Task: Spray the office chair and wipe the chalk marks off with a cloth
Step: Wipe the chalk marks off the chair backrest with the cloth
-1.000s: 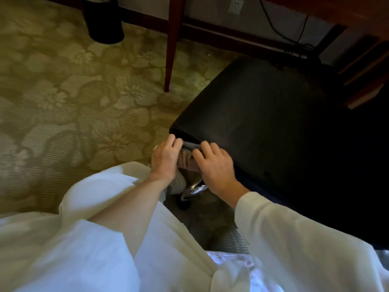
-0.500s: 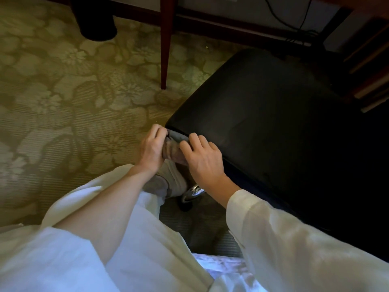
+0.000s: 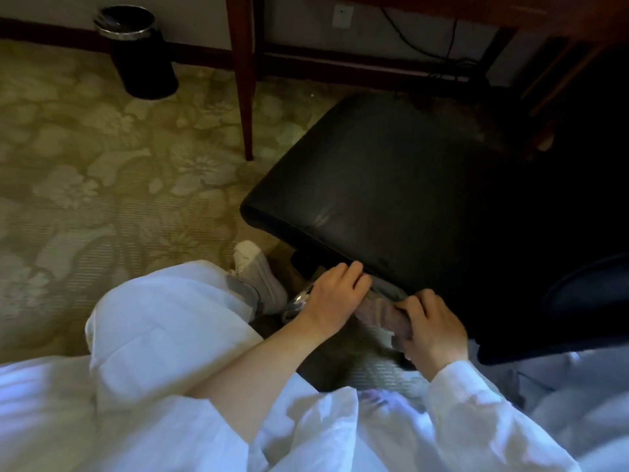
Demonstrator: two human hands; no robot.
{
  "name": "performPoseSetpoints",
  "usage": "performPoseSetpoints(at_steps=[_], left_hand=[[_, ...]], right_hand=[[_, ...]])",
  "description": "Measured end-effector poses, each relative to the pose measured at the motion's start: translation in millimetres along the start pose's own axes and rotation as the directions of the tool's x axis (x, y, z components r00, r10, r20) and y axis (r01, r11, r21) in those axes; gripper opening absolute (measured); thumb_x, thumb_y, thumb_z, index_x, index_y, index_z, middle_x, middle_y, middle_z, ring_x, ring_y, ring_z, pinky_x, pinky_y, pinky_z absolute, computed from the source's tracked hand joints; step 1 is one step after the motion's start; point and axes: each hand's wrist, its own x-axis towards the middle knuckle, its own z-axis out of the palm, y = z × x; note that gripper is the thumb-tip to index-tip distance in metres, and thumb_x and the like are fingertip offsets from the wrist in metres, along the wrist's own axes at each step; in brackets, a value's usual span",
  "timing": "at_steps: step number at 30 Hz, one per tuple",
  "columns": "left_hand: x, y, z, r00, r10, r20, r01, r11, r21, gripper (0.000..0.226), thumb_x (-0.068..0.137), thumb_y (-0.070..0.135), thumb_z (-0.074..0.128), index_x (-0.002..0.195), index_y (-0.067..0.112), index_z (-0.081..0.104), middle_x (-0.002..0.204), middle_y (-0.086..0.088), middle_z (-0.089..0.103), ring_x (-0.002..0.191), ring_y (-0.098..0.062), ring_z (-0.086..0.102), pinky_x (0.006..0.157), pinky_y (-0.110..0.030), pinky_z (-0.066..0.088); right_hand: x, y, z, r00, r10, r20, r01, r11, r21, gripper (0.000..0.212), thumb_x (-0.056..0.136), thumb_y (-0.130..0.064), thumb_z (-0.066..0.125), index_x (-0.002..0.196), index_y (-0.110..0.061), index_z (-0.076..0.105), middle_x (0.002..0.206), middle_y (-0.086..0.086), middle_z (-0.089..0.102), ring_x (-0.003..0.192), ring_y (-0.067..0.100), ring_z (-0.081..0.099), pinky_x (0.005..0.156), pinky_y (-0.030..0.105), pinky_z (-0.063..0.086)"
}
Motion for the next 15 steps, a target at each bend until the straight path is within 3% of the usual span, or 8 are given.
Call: performPoseSetpoints(at_steps=[4,6,9,15], left_hand=[[20.0,66.1,19.2,0.982,0.191,0.007,-0.191,0.98,0.056,0.014,0.077,0.005,0.053,0.081,0.011,0.065,0.083,-0.009,0.063,0.063,-0.021,0.054,0.054,-0.03,0.046],[25.6,85.4,25.4,0.973,0.228,0.03,-0.23,0.972,0.057,0.013,0.075,0.003,0.055,0.08,0.011,0.065,0.081,-0.008,0.062,0.062,-0.021,0.053,0.053,-0.031,0.045],[24.7,80.3,24.2,0.966,0.257,0.031,-0.258,0.965,0.045,0.016,0.076,0.005,0.051,0.084,0.01,0.063,0.085,-0.009,0.062,0.066,-0.023,0.056,0.056,-0.032,0.048],[10.4,34.1,4.8,0.972,0.225,0.067,-0.228,0.973,0.039,0.02,0.075,0.003,0.054,0.094,0.008,0.053,0.093,-0.014,0.061,0.075,-0.028,0.06,0.062,-0.037,0.053]], right_hand=[[-47.3,32.6,-4.3,0.922,0.384,0.046,-0.386,0.909,0.16,0.062,0.029,-0.007,0.091,0.083,-0.011,0.061,0.087,0.013,0.053,0.07,0.038,0.058,0.046,0.035,0.044],[-54.9,44.4,-7.2,0.872,0.486,0.06,-0.488,0.85,0.197,0.053,0.04,0.002,0.086,0.086,-0.009,0.061,0.091,0.015,0.054,0.077,0.04,0.059,0.05,0.033,0.038],[-53.9,44.8,-7.8,0.895,0.444,0.036,-0.442,0.878,0.184,0.049,0.042,0.007,0.082,0.084,-0.009,0.061,0.089,0.015,0.054,0.076,0.041,0.059,0.048,0.033,0.04],[-34.4,12.8,2.0,0.972,0.219,-0.081,-0.216,0.975,0.044,0.044,0.046,-0.005,0.079,0.085,-0.008,0.059,0.083,0.014,0.053,0.069,0.036,0.053,0.044,0.035,0.043]])
